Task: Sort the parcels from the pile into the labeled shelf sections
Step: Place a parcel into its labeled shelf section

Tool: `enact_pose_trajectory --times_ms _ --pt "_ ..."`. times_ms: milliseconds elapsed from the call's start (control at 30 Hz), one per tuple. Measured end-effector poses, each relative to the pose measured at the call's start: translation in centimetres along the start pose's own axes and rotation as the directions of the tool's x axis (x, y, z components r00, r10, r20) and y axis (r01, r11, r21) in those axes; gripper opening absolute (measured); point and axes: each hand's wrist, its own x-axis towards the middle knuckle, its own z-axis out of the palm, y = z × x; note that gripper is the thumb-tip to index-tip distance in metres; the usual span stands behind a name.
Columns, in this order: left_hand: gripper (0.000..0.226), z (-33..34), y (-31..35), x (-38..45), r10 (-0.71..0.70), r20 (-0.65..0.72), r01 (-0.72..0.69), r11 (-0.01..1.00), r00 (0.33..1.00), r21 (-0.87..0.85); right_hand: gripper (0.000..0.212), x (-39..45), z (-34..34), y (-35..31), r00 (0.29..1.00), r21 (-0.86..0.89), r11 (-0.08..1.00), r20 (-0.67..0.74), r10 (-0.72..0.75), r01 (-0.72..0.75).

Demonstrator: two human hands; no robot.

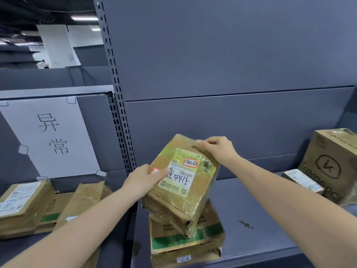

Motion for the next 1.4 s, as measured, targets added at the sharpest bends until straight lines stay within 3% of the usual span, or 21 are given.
enact_pose_trajectory --times_ms 133,200,333,433,567,667,733,1100,1400 --pt "0.054 0.8 0.0 -0.6 0.06 -0.133 -0.025 0.967 0.989 0.254 0.031 -0.3 1.1 -0.1 0.999 -0.012 1.0 -0.048 0.02 -0.021" --pt "0.056 0.9 -0.2 -0.5 0.076 -0.167 -0.027 0.96 0.983 0.28 0.04 -1.1 1.8 0.3 0.997 -0.046 0.999 -0.069 0.021 -0.024" --pt "0.06 1.4 -0.6 -0.2 0.109 -0.214 -0.043 0.956 0.971 0.291 0.081 -4.9 3.6 0.9 0.969 -0.057 0.998 -0.244 0.025 -0.04" --pt "0.062 1.5 -0.7 -0.1 0.122 -0.225 -0.052 0.955 0.967 0.293 0.077 -8.1 4.3 1.4 0.947 -0.028 1.0 -0.321 0.002 -0.011" --pt "0.063 1.7 -0.9 -0.2 0.135 -0.247 -0.068 0.963 0.96 0.263 0.09 -11.0 5.4 2.4 0.972 0.13 0.985 -0.193 0.134 -0.11" --pt "0.062 1.9 -1.1 -0.5 0.159 -0.259 -0.09 0.962 0.953 0.257 0.06 -11.6 6.1 2.8 0.971 0.392 0.896 -0.031 0.237 -0.206" --pt "0.061 2.0 -1.3 -0.6 0.172 -0.269 -0.102 0.962 0.948 0.255 0.044 -11.6 6.4 2.5 0.967 0.456 0.856 0.045 0.249 -0.242" --pt "0.058 2.6 -2.1 -1.7 0.15 -0.348 -0.073 0.971 0.925 0.226 0.044 -11.9 6.6 2.8 0.959 0.521 0.808 0.087 0.27 -0.275" --pt "0.054 2.7 -2.9 -3.2 0.136 -0.324 -0.109 0.989 0.936 0.101 0.049 -13.5 6.9 2.0 0.958 0.426 0.859 0.075 0.278 -0.282"
